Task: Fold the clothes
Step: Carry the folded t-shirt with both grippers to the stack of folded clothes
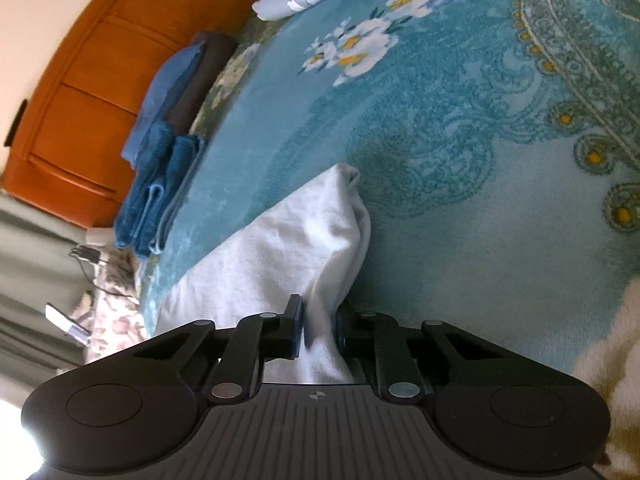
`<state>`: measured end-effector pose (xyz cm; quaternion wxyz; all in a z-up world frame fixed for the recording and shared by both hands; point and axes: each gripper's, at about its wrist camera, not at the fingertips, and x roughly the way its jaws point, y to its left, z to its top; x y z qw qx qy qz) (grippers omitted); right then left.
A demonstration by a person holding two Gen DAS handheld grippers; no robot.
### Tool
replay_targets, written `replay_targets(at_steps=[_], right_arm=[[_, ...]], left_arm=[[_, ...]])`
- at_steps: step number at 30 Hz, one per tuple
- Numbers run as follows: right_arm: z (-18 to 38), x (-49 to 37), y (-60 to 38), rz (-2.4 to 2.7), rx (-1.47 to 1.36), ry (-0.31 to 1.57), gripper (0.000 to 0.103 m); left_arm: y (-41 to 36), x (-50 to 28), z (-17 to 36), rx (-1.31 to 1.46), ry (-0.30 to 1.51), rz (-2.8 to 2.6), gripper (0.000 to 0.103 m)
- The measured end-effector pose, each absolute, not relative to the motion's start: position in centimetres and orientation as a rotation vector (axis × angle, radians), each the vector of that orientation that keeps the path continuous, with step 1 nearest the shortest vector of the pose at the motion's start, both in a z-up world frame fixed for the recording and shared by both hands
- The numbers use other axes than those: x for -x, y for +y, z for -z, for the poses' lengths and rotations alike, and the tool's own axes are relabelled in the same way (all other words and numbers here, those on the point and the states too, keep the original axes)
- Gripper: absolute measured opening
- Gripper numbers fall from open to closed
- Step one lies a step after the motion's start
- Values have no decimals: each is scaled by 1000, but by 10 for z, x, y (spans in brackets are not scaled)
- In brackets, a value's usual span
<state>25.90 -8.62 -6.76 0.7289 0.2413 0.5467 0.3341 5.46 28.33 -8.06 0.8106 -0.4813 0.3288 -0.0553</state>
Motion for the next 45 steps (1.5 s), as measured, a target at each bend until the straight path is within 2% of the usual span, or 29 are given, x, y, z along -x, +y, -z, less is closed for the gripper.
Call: replay_targets(at_steps=[12, 26, 36, 45], right_arm=[[71, -254, -90, -718, -551, 1180, 12], [25, -264, -75, -825, -498, 1118, 9], [-10, -283, -39, -882, -463, 1103, 9], [-37, -300, 11, -917, -388, 1094, 9]], left_arm=[[307, -42, 99, 866, 799, 72, 12], [375, 22, 113, 826, 665, 77, 8], [483, 70, 145, 849, 586, 90, 8], [588, 149, 184, 819, 556, 87, 8]])
